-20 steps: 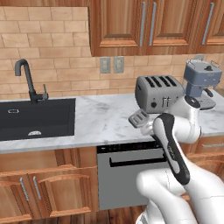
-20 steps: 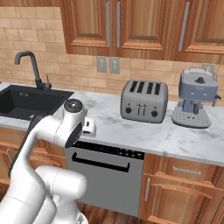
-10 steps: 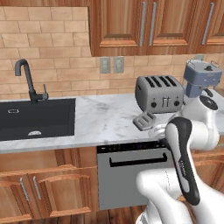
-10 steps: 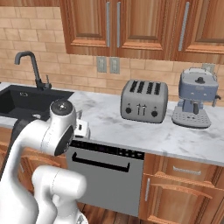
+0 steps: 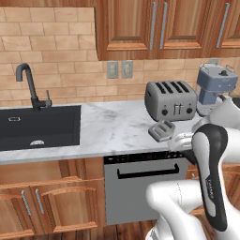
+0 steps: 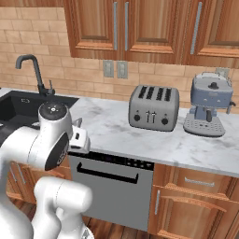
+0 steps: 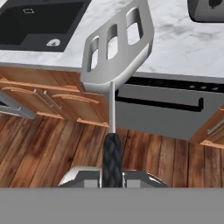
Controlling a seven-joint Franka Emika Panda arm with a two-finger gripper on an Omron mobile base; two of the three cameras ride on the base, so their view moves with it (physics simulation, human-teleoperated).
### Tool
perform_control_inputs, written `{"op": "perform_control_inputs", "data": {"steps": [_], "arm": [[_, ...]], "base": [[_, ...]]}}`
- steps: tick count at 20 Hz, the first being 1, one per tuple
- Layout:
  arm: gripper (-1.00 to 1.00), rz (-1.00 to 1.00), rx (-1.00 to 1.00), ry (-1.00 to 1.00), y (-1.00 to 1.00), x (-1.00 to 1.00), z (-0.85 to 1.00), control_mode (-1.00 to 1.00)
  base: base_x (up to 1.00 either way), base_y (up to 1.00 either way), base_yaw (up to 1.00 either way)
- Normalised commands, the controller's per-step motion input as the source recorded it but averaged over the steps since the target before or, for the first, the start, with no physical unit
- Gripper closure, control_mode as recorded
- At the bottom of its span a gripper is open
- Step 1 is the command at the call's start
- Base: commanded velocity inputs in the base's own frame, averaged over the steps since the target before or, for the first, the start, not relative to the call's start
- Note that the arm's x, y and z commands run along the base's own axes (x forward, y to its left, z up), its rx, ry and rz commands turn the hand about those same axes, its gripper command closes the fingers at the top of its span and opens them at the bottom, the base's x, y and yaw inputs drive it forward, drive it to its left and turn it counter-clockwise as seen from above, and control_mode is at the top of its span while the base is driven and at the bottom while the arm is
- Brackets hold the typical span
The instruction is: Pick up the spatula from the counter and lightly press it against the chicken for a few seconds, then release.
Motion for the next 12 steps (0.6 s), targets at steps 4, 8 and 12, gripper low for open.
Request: {"op": "perform_control_inputs", "data": {"steps": [4, 8, 12], "arm": [[1.0, -0.02, 0.0, 0.03, 0.0, -0.42, 0.21, -1.0], [1.0, 0.0, 0.0, 0.0, 0.0, -0.37, 0.03, -1.0], [1.0, 0.0, 0.0, 0.0, 0.0, -0.29, 0.07, -1.0]], "base": [[0.0, 0.0, 0.0], [0.0, 0.0, 0.0], [0.0, 0.0, 0.0]]}}
